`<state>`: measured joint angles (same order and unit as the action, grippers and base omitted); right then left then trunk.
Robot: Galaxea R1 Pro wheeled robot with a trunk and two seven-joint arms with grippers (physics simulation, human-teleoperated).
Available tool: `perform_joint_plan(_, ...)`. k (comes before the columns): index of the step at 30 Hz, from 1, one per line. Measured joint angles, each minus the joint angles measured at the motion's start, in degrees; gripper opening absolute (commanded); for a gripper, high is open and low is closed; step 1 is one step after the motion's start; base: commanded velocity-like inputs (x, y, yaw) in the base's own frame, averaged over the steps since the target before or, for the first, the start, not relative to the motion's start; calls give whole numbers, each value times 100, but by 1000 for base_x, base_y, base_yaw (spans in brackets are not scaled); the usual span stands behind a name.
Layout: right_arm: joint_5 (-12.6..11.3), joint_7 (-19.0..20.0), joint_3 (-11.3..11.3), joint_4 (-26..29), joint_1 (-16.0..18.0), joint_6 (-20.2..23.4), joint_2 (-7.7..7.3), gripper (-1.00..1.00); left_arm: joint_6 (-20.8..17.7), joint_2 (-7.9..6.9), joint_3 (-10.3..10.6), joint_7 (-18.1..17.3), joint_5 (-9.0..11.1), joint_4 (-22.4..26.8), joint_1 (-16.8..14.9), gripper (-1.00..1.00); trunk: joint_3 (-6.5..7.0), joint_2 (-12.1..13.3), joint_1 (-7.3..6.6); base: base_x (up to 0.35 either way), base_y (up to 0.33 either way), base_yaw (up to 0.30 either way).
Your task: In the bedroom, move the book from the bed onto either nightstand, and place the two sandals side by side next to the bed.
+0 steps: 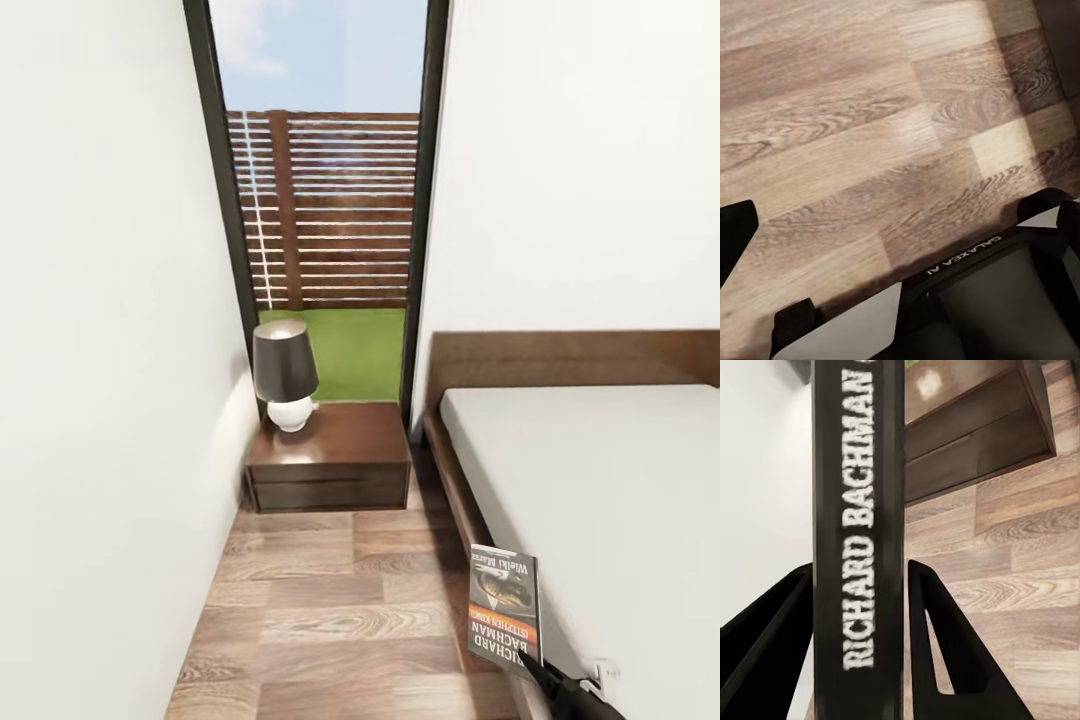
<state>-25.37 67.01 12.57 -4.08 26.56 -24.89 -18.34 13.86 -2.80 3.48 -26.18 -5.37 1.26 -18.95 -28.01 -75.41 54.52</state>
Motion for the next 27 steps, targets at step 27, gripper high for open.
perform_joint_plan(27, 0, 0, -4, 0, -1, 0, 0, -100, 0, 0, 0, 0, 0, 0, 0, 100, 0, 0, 0, 296, 0, 0)
